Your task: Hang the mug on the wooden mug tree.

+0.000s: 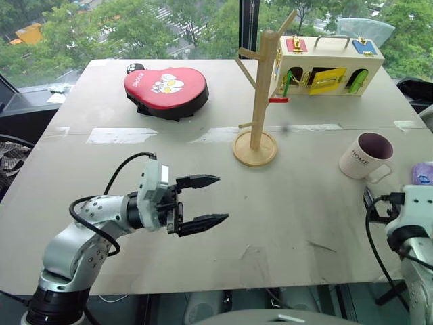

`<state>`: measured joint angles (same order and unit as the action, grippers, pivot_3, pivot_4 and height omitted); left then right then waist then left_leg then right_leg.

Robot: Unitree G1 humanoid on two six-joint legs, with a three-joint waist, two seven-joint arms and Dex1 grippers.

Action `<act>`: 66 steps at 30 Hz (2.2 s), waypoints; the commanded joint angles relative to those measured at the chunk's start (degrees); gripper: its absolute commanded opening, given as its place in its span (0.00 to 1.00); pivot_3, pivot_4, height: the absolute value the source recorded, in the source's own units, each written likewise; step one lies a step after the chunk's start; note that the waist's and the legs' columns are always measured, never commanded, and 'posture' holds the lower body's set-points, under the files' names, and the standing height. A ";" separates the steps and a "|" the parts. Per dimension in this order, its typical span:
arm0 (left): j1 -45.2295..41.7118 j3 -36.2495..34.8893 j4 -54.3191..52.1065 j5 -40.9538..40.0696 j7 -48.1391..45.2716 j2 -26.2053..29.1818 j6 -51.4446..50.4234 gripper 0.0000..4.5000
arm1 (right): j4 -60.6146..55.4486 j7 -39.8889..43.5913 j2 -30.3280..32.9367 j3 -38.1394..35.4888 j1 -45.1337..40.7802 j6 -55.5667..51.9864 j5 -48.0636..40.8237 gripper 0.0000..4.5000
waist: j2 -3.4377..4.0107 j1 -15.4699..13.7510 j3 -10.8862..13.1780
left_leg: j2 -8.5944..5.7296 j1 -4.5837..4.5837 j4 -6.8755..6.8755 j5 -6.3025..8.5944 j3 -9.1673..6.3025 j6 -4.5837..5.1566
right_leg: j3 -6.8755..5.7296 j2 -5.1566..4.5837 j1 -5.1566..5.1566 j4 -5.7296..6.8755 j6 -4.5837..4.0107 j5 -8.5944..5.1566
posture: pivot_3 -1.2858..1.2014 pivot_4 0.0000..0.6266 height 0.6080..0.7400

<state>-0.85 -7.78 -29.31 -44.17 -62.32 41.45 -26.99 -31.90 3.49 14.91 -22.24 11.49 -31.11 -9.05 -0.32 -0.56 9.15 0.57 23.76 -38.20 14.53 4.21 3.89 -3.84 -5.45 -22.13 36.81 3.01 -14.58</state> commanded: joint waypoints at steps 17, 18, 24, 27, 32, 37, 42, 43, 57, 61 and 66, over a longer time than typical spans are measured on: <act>0.65 -0.75 -4.08 0.12 3.50 -0.63 1.27 1.00 | 19.45 -4.08 2.09 0.53 -15.81 6.28 4.41 0.00 | 0.07 0.09 0.00 | 0.01 0.03 0.01 -0.05 0.05 0.07 | 0.06 0.16 0.01 0.02 0.00 0.01 | 0.52 0.24 0.93; 0.88 -0.80 -4.16 -0.02 3.93 -1.03 1.36 1.00 | 19.68 -2.98 2.78 0.71 -15.70 6.87 4.14 0.00 | 0.05 0.06 -0.01 | 0.01 0.00 0.01 -0.05 0.04 0.07 | 0.06 0.17 0.02 0.02 0.00 0.01 | 0.52 0.24 0.93; 3.57 -1.39 -2.02 3.39 7.37 -4.19 4.52 1.00 | 17.41 11.23 7.83 2.17 -16.06 12.07 -2.90 0.00 | 0.15 0.29 0.02 | 0.02 0.01 0.00 -0.05 0.07 0.07 | 0.10 0.19 0.02 0.02 0.00 0.02 | 0.52 0.24 0.93; 4.78 -3.42 0.69 4.95 8.04 -8.32 10.94 1.00 | 14.09 21.75 12.36 5.13 -18.36 10.70 -8.47 0.00 | 0.23 0.68 0.04 | 0.05 -0.01 0.00 -0.05 0.06 0.08 | 0.10 0.22 0.02 0.02 0.00 0.02 | 0.52 0.24 0.93; 8.17 -7.10 4.76 2.66 1.69 -9.68 16.53 1.00 | 16.15 34.29 21.05 12.50 -30.02 6.44 -11.82 0.00 | 0.13 1.33 0.02 | 0.13 -0.04 -0.02 -0.04 0.12 0.11 | 0.14 0.23 0.01 0.03 -0.02 0.03 | 0.52 0.24 0.93; 11.43 -11.07 4.34 -3.82 -2.30 -9.25 15.83 1.00 | 25.99 43.42 24.97 20.79 -48.05 4.81 -9.89 0.00 | 0.12 1.33 0.06 | 0.14 0.06 -0.08 -0.03 0.05 0.12 | 0.08 -0.01 -0.03 0.02 -0.05 0.03 | 0.52 0.24 0.93; 15.76 -13.00 -1.31 -5.93 0.57 -10.14 15.47 1.00 | 31.07 50.34 25.80 26.11 -58.94 1.83 -9.43 0.00 | 0.05 0.96 0.09 | 0.03 0.17 -0.06 0.00 -0.07 0.16 | 0.00 -0.33 -0.01 -0.03 -0.06 0.04 | 0.52 0.24 0.93; 16.36 -13.04 -2.19 -5.98 1.21 -10.26 15.43 1.00 | 31.64 51.57 26.10 26.96 -60.00 1.94 -9.01 0.00 | 0.04 1.00 0.10 | 0.02 0.18 -0.05 0.00 -0.07 0.16 | -0.02 -0.36 -0.01 -0.04 -0.05 0.04 | 0.52 0.24 0.93; 19.92 -12.17 -5.27 -4.12 6.40 -12.61 17.16 1.00 | 53.98 51.37 17.61 36.43 -75.31 3.69 1.93 0.22 | 0.06 1.43 0.11 | -0.03 0.11 -0.07 0.03 -0.05 0.20 | -0.06 -0.46 -0.01 0.02 -0.11 0.07 | 0.52 0.24 0.93; 19.35 -11.80 -5.45 -3.58 7.33 -12.40 17.24 1.00 | 51.20 48.52 18.37 30.69 -73.65 2.86 0.27 0.62 | 0.07 1.08 0.12 | -0.06 0.23 -0.07 0.02 -0.06 0.19 | -0.12 -0.48 -0.04 -0.03 -0.10 0.07 | 0.52 0.24 0.93; 16.57 -9.64 -4.25 -0.82 11.83 -12.08 14.75 1.00 | 34.74 50.85 23.43 22.82 -62.83 -4.10 -6.89 0.81 | 0.06 0.78 0.11 | -0.08 0.35 -0.08 0.02 -0.12 0.19 | -0.27 -0.48 -0.05 -0.10 -0.07 0.08 | 0.52 0.24 0.93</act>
<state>16.33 -18.15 -32.92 -46.12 -52.19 29.15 -12.01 9.80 53.50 36.87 4.44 -53.60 -33.22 -12.61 -0.25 0.22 9.27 0.48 24.12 -38.26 14.55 4.10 4.08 -4.11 -5.94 -22.17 36.74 2.95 -14.50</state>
